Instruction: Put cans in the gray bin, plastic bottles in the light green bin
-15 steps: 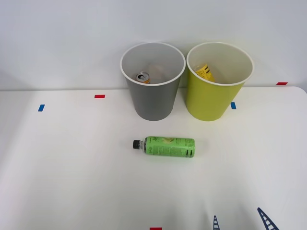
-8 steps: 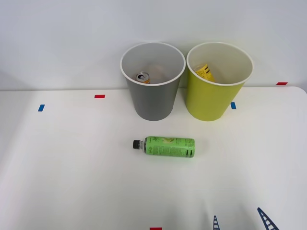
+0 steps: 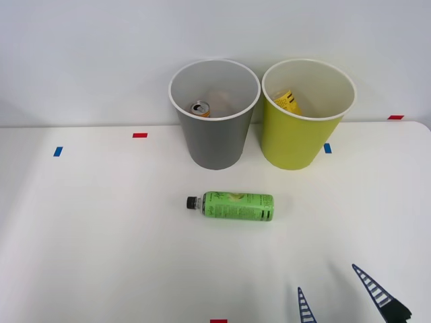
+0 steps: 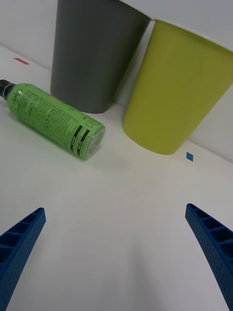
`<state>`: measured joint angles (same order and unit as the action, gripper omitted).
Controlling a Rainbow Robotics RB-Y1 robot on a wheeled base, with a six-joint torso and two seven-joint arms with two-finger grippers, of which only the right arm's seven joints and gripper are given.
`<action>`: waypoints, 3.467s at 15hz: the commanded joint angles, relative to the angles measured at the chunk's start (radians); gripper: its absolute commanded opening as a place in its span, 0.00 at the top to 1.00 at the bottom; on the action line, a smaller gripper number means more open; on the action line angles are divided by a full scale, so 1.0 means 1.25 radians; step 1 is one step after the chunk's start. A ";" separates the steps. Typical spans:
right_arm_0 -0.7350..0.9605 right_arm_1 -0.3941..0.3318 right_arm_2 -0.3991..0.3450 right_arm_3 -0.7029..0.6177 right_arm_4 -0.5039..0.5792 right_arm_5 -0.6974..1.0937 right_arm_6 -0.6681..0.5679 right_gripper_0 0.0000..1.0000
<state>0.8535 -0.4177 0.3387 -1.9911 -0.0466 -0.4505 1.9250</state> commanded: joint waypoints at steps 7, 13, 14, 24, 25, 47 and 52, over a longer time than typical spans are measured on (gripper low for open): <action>-0.318 -0.279 0.101 -0.232 -0.035 0.525 -0.118 0.00; -0.526 -0.349 0.167 -0.298 -0.062 0.814 -0.123 0.00; -0.565 -0.355 0.178 -0.322 -0.094 0.895 -0.123 0.00; -0.977 -0.337 0.303 -0.221 -0.400 1.187 -0.098 0.00; -1.006 -0.328 0.318 -0.191 -0.416 1.187 -0.088 0.00; -1.268 -0.192 0.368 0.018 -0.625 1.440 0.063 0.00; -1.289 -0.126 0.370 0.118 -0.628 1.440 0.085 0.00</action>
<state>-0.7538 -0.5943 0.8002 -1.8672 -0.8335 1.3503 2.0223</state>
